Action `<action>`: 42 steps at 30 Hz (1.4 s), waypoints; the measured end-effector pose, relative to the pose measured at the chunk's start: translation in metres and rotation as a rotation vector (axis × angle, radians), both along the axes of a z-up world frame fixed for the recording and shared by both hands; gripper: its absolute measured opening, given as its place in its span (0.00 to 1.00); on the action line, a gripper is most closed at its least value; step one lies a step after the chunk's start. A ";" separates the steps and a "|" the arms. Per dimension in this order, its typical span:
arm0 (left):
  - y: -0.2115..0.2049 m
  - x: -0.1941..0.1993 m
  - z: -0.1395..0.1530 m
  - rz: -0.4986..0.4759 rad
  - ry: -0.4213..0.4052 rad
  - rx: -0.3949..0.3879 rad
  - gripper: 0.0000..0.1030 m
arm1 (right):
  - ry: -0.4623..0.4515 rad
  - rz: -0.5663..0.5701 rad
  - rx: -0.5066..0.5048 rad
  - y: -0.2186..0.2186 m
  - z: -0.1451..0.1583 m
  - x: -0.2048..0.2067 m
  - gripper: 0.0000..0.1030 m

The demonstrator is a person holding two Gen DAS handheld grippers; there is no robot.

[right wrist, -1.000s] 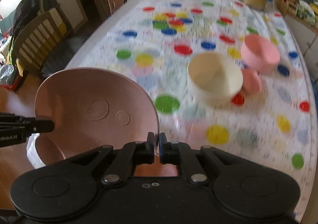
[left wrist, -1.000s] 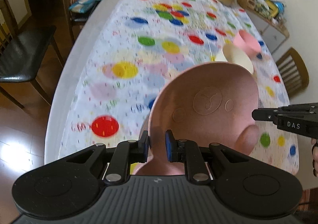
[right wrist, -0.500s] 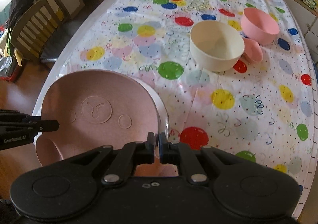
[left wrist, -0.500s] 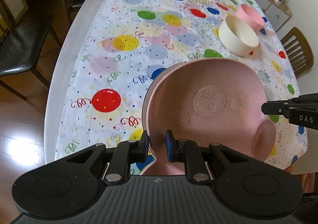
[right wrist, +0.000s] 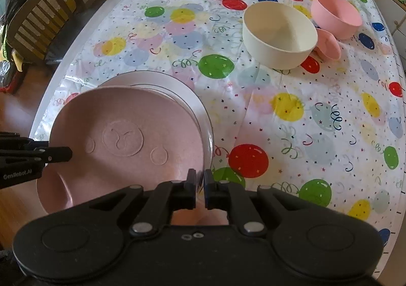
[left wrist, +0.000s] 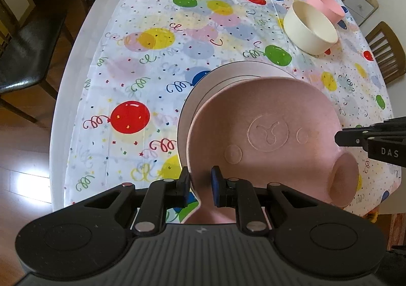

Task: Organize plates and bowls
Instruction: 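Lower the pink plate onto the white plate stack and open the left gripper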

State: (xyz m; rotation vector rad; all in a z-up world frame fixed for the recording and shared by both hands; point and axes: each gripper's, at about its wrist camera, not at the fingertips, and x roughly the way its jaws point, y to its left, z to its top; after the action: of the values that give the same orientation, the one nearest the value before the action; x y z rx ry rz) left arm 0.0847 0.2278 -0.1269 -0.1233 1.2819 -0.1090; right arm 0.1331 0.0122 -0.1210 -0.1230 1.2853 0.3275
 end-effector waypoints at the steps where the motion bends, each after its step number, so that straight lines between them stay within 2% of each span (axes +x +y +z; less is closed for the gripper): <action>1: -0.001 0.001 -0.001 -0.001 -0.001 0.004 0.16 | 0.003 -0.006 0.000 -0.001 -0.002 0.001 0.05; 14: 0.007 0.011 0.005 0.012 -0.023 0.023 0.16 | -0.014 -0.010 0.007 -0.001 -0.005 0.005 0.16; 22: 0.009 0.008 0.032 0.013 -0.106 0.011 0.16 | -0.067 0.021 0.069 -0.002 0.013 -0.002 0.25; 33: -0.023 0.011 0.072 -0.066 -0.241 -0.031 0.17 | -0.172 0.031 0.136 0.000 0.049 -0.004 0.41; 36: -0.032 0.020 0.081 -0.078 -0.268 -0.036 0.25 | -0.202 0.014 0.140 -0.007 0.058 -0.001 0.45; 39: -0.041 0.030 0.089 -0.083 -0.300 -0.038 0.39 | -0.233 -0.003 0.135 -0.016 0.064 0.005 0.52; 41: -0.048 0.038 0.093 -0.081 -0.321 -0.038 0.52 | -0.252 -0.020 0.134 -0.025 0.068 0.010 0.59; 42: -0.052 0.042 0.095 -0.082 -0.331 -0.037 0.53 | -0.261 -0.033 0.133 -0.030 0.070 0.014 0.60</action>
State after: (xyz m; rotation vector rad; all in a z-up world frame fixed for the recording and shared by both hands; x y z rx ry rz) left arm 0.1269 0.1763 -0.0323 -0.0802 0.9545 -0.2146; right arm 0.1475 -0.0177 -0.0509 -0.0303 1.0032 0.3557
